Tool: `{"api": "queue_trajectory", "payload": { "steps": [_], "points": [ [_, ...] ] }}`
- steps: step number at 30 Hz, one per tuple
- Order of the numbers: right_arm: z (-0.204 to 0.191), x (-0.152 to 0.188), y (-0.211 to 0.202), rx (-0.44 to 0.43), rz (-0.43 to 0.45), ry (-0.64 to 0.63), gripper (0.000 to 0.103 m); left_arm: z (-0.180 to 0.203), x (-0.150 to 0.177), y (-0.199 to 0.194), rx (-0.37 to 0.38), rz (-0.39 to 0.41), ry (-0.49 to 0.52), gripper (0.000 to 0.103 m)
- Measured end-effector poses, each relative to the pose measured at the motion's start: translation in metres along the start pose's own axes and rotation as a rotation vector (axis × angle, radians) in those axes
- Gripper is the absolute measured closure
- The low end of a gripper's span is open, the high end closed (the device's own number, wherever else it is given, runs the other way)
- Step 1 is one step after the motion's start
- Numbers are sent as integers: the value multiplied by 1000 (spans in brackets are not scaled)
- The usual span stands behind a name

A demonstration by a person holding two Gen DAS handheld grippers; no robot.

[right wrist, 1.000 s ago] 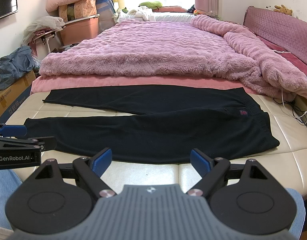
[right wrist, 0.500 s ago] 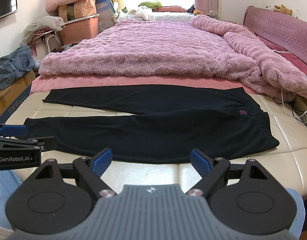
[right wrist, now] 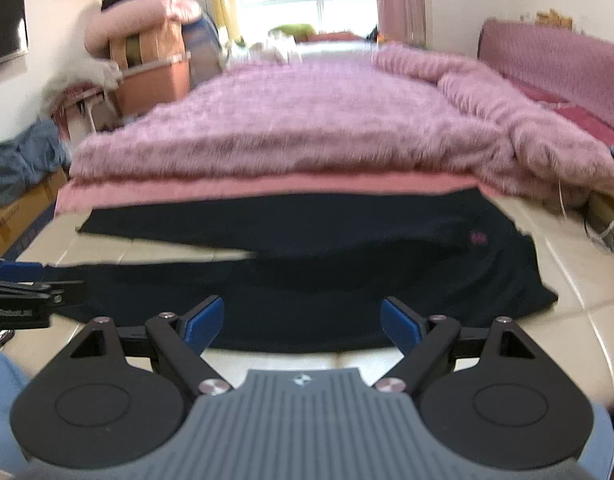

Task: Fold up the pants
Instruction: 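Reach both tools to the pants waistband and close both grippers on it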

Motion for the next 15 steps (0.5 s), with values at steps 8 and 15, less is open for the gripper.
{"api": "queue_trajectory", "payload": {
  "steps": [8, 15],
  "points": [
    [43, -13, 56, 85, 33, -146, 22, -34, 6, 41, 37, -37, 239, 39],
    [89, -10, 129, 173, -61, -340, 49, -57, 34, 83, 11, -140, 484, 39]
  ]
}}
Point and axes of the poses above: each gripper's, at about its wrist camera, not at the fingertips, and y roughly the way its jaws point, z to its right, x to its underside, the point moved 4 cm from there along y, roughly the way its jaws point, and after that the axes turned 14 degrees about x, right-handed, at the moved point
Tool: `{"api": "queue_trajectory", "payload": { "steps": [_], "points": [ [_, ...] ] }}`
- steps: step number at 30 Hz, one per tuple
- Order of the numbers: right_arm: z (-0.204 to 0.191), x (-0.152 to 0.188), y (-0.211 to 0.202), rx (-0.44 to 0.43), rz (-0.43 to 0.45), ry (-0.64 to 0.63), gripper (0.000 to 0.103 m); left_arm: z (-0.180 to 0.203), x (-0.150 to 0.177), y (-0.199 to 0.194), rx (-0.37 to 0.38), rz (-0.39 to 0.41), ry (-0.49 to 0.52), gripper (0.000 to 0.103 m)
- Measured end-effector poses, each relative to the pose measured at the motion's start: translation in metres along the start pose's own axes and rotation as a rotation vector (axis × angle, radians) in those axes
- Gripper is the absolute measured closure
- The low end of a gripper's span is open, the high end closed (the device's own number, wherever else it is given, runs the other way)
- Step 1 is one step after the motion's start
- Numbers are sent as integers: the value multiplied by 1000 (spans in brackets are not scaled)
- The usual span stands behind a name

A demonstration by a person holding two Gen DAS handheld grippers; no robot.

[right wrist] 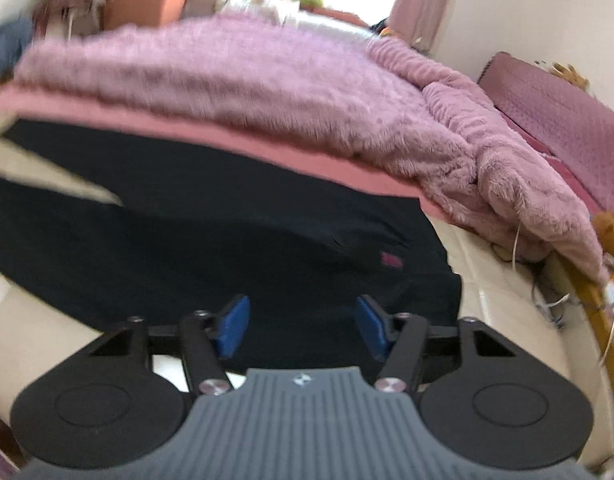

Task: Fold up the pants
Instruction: 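Reach both tools to the pants waistband and close both grippers on it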

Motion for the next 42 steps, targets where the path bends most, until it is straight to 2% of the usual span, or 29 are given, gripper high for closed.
{"api": "queue_trajectory", "payload": {
  "steps": [3, 7, 12, 16, 20, 22, 24, 26, 29, 30, 31, 33, 35, 38, 42],
  "points": [
    [12, 9, 28, 1, -44, -62, 56, -6, 20, 12, 16, -59, 63, 39],
    [28, 21, 59, 25, -105, -129, 57, -15, 44, 24, 7, -151, 113, 39],
    [40, 37, 81, 59, -141, -220, 57, -16, 62, 30, 2, -245, 193, 39],
    [53, 47, 92, 81, -160, -248, 57, -16, 78, 35, -35, -338, 277, 39],
    [66, 53, 100, 99, -171, -224, 57, -15, 85, 39, -81, -360, 343, 39],
    [70, 55, 105, 102, -174, -218, 57, -10, 88, 42, -133, -377, 404, 40],
    [71, 56, 108, 109, -176, -226, 57, -7, 94, 46, -176, -409, 495, 43],
    [72, 56, 111, 112, -172, -243, 57, -9, 97, 48, -185, -440, 518, 50],
    [74, 56, 111, 109, -161, -276, 57, -8, 100, 52, -202, -458, 589, 50],
    [75, 57, 111, 109, -159, -290, 57, -7, 101, 54, -216, -465, 614, 53],
    [75, 57, 111, 106, -153, -310, 57, -6, 102, 57, -221, -468, 625, 67],
    [73, 57, 108, 81, -127, -363, 57, -5, 99, 62, -187, -482, 585, 88],
    [68, 58, 105, 61, -97, -443, 57, -4, 94, 62, -161, -467, 518, 100],
    [61, 59, 102, 34, -66, -579, 57, -11, 85, 56, -167, -428, 411, 102],
    [49, 68, 103, -27, -59, -809, 57, -42, 64, 45, -171, -354, 182, 102]
  ]
}}
Point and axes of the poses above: each gripper's, at about its wrist camera, not at the fingertips, and y roughly the way its jaws point, z to its right, x to its underside, the point moved 4 cm from there along y, roughly the way its jaws point, and after that the axes turned 14 degrees about x, right-handed, at the moved point
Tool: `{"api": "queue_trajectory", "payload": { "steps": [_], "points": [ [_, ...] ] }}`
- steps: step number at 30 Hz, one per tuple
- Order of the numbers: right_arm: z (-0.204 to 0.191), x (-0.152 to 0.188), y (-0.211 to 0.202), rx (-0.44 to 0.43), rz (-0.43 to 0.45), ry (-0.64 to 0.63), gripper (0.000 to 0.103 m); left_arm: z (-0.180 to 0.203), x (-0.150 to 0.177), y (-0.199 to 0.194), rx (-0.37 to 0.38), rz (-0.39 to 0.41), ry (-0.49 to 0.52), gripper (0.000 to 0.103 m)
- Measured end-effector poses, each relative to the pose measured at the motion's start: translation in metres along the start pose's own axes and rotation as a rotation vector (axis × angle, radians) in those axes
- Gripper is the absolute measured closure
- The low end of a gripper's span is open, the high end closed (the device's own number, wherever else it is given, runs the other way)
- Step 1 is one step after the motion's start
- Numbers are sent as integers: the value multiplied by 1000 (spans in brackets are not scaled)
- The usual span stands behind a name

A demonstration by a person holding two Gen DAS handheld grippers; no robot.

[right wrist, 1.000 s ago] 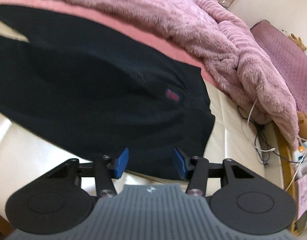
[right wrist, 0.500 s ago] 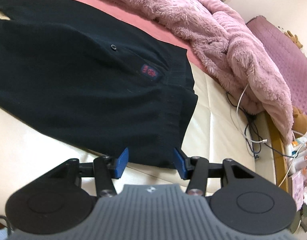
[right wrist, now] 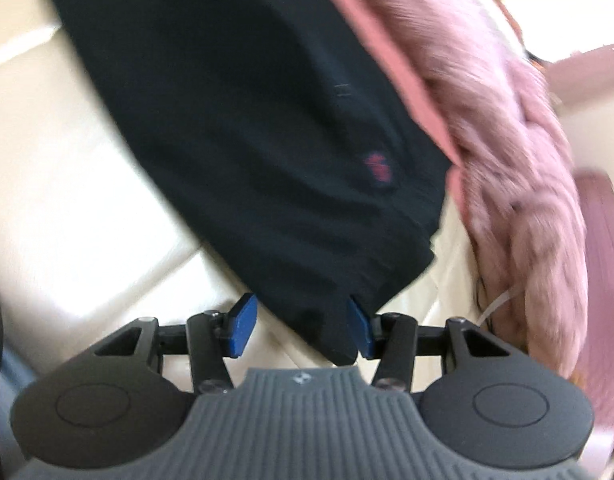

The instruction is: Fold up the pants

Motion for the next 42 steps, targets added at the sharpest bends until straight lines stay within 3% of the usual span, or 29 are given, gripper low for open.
{"api": "queue_trajectory", "payload": {
  "steps": [4, 6, 9, 12, 17, 22, 27, 34, 42],
  "points": [
    [-17, 2, 7, 1, 26, -239, 60, -27, -12, -11, 2, 49, -153, 102],
    [-22, 0, 10, 11, 50, -304, 72, -36, -20, -14, -3, 67, -204, 102],
    [-25, -1, 8, -13, 56, -336, 103, -40, -23, -26, -6, 96, -274, 102],
    [-14, -2, -2, 33, 78, -279, 103, -51, -27, -36, -8, 128, -341, 102],
    [33, -16, -20, 131, 112, -65, 103, -77, -43, -48, -12, 169, -430, 102],
    [89, -52, -19, 244, 143, 75, 103, -117, -72, -49, -51, 197, -455, 103],
    [139, -90, 6, 304, 127, 186, 103, -158, -99, -30, -65, 188, -485, 103],
    [176, -137, 81, 293, 62, 293, 103, -194, -143, 26, -68, 119, -489, 103],
    [160, -162, 173, 201, -28, 336, 103, -197, -165, 101, -37, 26, -476, 103]
  ]
}}
Point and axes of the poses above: each gripper's, at about its wrist camera, not at the fingertips, and y roughly the way its jaws point, z to its right, x to its underside, the point moved 4 cm from there along y, roughly the way its jaws point, and after that the axes turned 14 degrees about x, right-handed, at the moved point
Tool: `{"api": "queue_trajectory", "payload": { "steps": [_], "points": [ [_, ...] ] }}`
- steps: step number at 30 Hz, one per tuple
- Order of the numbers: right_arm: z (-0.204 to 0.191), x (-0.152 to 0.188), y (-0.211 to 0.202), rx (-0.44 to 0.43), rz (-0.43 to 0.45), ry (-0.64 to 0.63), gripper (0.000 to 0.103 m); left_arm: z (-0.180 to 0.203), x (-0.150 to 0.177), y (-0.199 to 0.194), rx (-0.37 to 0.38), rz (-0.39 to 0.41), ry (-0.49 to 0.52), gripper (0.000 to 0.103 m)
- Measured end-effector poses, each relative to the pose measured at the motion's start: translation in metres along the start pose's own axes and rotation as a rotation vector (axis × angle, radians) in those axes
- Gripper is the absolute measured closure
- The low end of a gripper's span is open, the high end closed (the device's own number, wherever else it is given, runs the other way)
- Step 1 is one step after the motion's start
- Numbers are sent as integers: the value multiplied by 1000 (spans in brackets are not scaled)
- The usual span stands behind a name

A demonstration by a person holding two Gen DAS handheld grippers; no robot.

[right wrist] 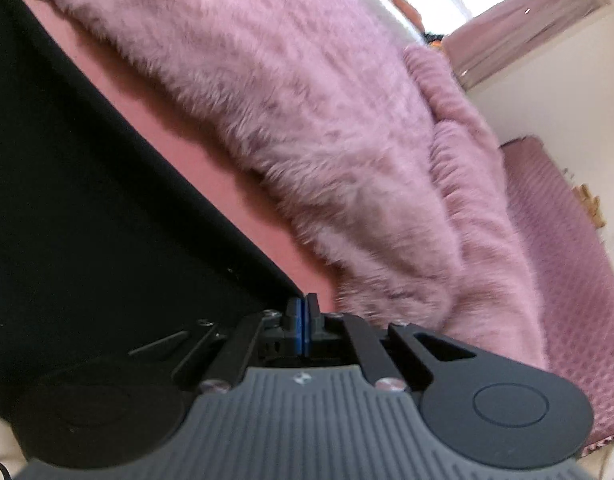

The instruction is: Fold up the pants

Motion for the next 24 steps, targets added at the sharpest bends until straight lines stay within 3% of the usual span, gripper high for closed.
{"api": "queue_trajectory", "payload": {
  "steps": [5, 12, 14, 15, 17, 18, 19, 20, 24],
  "points": [
    [-25, 0, 34, -30, -32, -7, 103, 7, 1, 28, -6, -27, 36, 103],
    [-41, 2, 51, -36, -36, 7, 103, 14, 10, 46, -1, -36, 48, 101],
    [-42, 4, 51, -30, -35, 24, 101, 14, 12, 45, -9, -13, 46, 88],
    [-41, 5, 51, -30, -33, 38, 96, 13, 12, 45, -4, 3, 44, 87],
    [-37, 5, 47, -42, -24, 88, 73, 14, 13, 37, 6, 60, 34, 85],
    [-34, 5, 43, -44, -16, 115, 66, 13, 13, 33, 8, 85, 30, 85],
    [-32, 4, 39, -40, -8, 135, 50, 12, 13, 29, 8, 101, 21, 85],
    [-28, 4, 36, -17, 3, 150, 43, 11, 12, 26, 16, 108, 14, 83],
    [-20, 5, 17, -18, 31, 191, 43, 4, 10, 20, 94, 98, -4, 66]
  ]
}}
Point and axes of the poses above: each gripper's, at about its wrist camera, not at the fingertips, and y roughly the way its jaws point, z to its right, x to its underside, the point moved 4 cm from there along y, roughly the way its jaws point, and after that the axes turned 14 degrees about x, right-handed, at the moved point
